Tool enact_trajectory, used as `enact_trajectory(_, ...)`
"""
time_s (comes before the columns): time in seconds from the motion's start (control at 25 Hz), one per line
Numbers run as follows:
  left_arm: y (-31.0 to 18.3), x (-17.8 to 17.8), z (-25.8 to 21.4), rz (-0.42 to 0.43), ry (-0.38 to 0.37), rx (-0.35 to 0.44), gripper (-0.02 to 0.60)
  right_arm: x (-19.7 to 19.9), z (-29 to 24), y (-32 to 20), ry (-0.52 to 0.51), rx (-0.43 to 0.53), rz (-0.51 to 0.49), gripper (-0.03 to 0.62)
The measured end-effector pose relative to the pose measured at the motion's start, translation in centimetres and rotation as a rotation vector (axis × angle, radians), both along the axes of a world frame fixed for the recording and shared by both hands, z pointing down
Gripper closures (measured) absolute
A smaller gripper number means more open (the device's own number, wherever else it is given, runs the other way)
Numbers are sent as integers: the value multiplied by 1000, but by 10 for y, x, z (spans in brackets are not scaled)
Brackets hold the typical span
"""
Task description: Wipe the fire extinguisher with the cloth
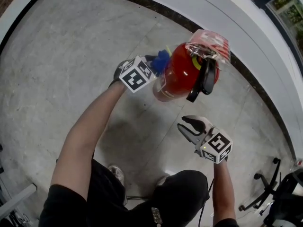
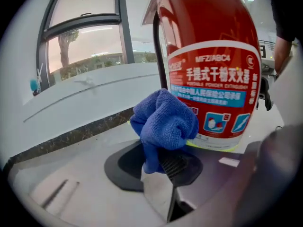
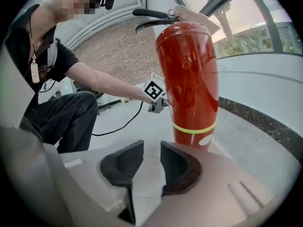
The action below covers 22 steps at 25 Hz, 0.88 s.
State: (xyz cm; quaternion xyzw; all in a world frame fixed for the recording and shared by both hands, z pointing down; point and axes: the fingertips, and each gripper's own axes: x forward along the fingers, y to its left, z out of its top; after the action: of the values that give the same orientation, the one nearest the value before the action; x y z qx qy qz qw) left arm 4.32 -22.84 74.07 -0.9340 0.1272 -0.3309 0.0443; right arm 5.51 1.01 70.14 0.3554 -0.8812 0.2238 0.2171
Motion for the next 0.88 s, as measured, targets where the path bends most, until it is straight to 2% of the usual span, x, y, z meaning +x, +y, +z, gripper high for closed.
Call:
enact_trajectory(0.16,-7,18,2,40,34,-23,497,5,3,-2,-19,6,47,484)
enact_trajectory(0.28,-2,9,7,46,42,-51,505,2,9,-6,-27,14,58,485)
enact_trajectory(0.44,24,-13,20,36,10,-86,506,-3,10,-11,-29,19,69,485)
enact_trajectory(0.64,59,-33,27,6,-24,-135,506,-14,8,-22,-13,20,31,487)
enact_trajectory(0.88,108,-39,34,16,-77,-208,506,-19,35,-36,20,-12,18,490)
